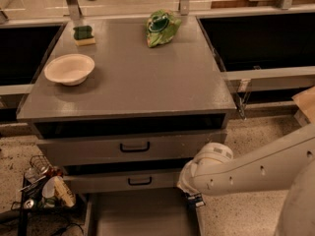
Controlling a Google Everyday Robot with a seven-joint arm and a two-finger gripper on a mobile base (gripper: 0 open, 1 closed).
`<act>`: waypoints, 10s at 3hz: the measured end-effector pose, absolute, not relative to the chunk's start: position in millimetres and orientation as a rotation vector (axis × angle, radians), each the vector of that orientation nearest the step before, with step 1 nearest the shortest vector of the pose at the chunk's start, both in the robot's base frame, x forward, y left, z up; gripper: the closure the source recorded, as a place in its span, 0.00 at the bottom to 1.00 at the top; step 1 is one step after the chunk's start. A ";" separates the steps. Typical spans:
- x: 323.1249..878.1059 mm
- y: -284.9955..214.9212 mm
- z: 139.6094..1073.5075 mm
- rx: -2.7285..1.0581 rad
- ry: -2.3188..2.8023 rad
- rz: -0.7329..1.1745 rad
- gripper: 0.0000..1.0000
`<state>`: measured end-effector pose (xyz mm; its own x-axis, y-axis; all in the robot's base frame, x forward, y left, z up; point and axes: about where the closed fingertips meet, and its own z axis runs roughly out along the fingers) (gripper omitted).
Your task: Pick rxbar blueberry from bottom drawer and place on counter
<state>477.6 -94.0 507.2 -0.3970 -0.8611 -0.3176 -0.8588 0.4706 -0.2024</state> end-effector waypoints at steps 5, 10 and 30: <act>490.6 -141.5 570.4 -1.304 2.406 -0.185 1.00; 503.6 -160.7 662.6 -1.255 2.324 -0.308 1.00; 634.4 -13.1 888.1 -1.528 1.761 -0.427 1.00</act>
Offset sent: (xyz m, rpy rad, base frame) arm 0.0014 -0.0647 0.0332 -0.0662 -0.0050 -0.1165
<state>634.4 -13.1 888.1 -0.0034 -0.9479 -0.3186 -0.6964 0.2309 -0.6795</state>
